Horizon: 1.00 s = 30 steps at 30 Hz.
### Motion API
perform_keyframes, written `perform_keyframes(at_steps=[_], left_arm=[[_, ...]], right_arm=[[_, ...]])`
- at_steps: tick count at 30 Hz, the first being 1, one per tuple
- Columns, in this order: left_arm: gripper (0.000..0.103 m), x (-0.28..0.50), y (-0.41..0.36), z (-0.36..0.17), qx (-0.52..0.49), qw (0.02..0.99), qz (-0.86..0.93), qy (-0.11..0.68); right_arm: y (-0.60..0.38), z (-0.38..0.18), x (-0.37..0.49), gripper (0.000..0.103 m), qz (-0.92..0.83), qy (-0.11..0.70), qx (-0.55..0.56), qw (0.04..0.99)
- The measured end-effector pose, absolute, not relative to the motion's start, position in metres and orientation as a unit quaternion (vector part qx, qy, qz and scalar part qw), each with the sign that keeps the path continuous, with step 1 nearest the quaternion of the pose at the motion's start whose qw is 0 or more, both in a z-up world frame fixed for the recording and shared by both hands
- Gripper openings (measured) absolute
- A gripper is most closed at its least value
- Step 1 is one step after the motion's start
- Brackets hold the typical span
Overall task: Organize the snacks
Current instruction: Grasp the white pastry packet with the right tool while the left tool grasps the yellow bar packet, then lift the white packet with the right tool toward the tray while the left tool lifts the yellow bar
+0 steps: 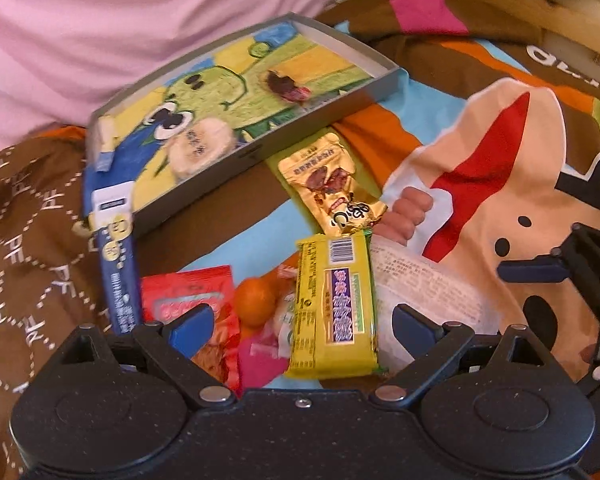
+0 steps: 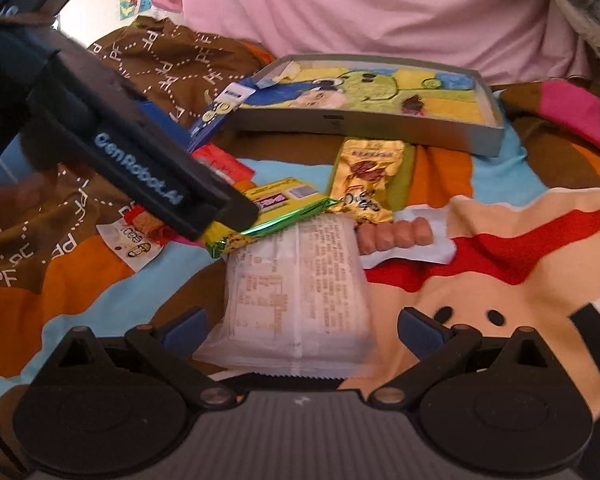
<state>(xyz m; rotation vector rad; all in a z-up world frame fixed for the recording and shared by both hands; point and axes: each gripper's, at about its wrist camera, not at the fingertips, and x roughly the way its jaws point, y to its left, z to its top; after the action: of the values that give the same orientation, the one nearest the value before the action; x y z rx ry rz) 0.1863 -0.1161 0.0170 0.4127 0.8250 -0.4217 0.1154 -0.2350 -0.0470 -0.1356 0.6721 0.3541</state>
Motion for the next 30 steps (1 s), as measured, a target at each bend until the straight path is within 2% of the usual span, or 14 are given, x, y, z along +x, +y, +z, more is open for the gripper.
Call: perform_keyframes(at_steps=[6,16,21,23,25,30], left_arm=[[0.093,0.212,-0.121,0.002,0.172,0.864,-0.200,0.430],[0.091,0.230,-0.124,-0.006,0.153,0.862,-0.194,0.442],[0.075,0.230,-0.115,-0.006,0.106,0.860,-0.208,0.454],[0.063,0.228,-0.112,-0.005,0.091,0.860,-0.210,0.456],[0.055,0.225,-0.110,-0.004,0.076,0.859,-0.210,0.461],[0.050,0.217,-0.098,-0.004,0.041,0.862,-0.195,0.465]], right_arm=[[-0.232,-0.055,0.129,0.103,0.192,0.332,-0.052,0.922],[-0.224,-0.068,0.150,0.103,0.199,0.359,-0.058,0.910],[-0.227,-0.068,0.149,0.102,0.195,0.361,-0.052,0.911],[-0.228,-0.067,0.148,0.101,0.187,0.359,-0.052,0.913],[-0.229,-0.067,0.149,0.098,0.182,0.359,-0.051,0.914],[-0.228,-0.064,0.145,0.091,0.185,0.360,-0.059,0.913]])
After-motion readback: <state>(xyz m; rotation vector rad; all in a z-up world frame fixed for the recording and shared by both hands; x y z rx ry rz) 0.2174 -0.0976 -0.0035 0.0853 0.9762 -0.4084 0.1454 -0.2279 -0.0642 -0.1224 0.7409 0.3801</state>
